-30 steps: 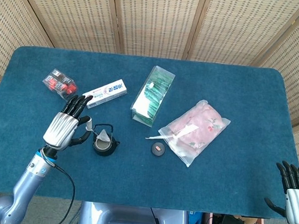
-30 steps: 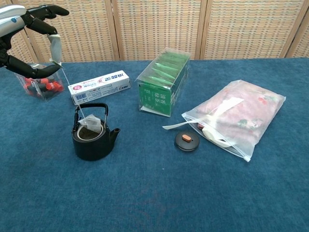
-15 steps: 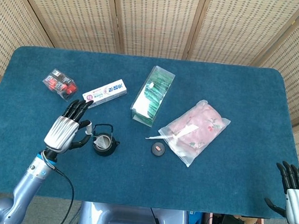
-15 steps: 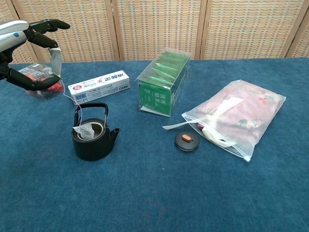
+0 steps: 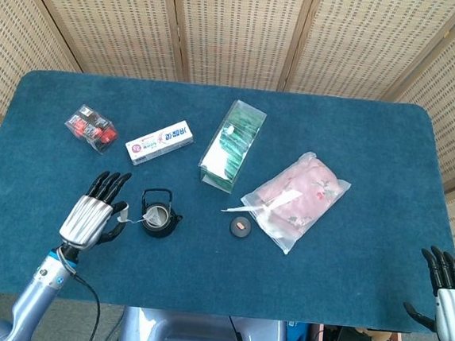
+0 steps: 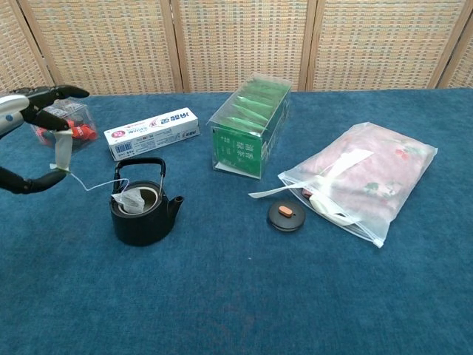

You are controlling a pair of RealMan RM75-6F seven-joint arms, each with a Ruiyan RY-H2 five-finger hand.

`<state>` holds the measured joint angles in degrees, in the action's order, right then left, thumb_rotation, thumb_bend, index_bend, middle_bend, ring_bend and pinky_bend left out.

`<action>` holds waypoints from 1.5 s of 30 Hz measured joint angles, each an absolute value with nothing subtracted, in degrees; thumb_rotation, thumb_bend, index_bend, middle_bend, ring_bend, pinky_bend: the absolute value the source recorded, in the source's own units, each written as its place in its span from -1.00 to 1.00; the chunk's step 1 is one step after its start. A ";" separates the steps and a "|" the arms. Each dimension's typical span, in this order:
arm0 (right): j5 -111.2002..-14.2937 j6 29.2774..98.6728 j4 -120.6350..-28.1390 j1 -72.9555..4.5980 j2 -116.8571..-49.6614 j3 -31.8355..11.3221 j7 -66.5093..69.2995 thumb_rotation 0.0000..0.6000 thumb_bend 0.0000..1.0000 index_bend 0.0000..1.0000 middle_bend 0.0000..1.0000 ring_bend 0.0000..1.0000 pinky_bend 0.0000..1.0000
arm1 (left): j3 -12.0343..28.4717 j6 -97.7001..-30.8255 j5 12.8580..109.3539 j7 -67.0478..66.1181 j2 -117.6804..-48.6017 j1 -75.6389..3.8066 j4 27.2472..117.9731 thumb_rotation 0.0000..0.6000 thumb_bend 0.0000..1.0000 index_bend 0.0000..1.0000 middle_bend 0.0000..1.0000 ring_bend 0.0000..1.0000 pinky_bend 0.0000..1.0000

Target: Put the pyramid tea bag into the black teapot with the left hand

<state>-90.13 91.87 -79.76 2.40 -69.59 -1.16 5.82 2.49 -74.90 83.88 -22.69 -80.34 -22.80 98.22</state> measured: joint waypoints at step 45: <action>-90.78 91.83 -79.93 1.96 -69.68 -1.10 5.50 1.00 -0.86 -0.82 -0.72 -1.00 -0.83 | -0.38 -70.82 79.44 -45.57 -72.25 -20.80 108.98 1.00 0.16 -0.57 0.51 0.29 0.25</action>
<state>-90.78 91.83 -79.93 1.96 -69.68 -1.10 5.50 -0.38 -70.82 79.44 -45.57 -72.25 -20.80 108.98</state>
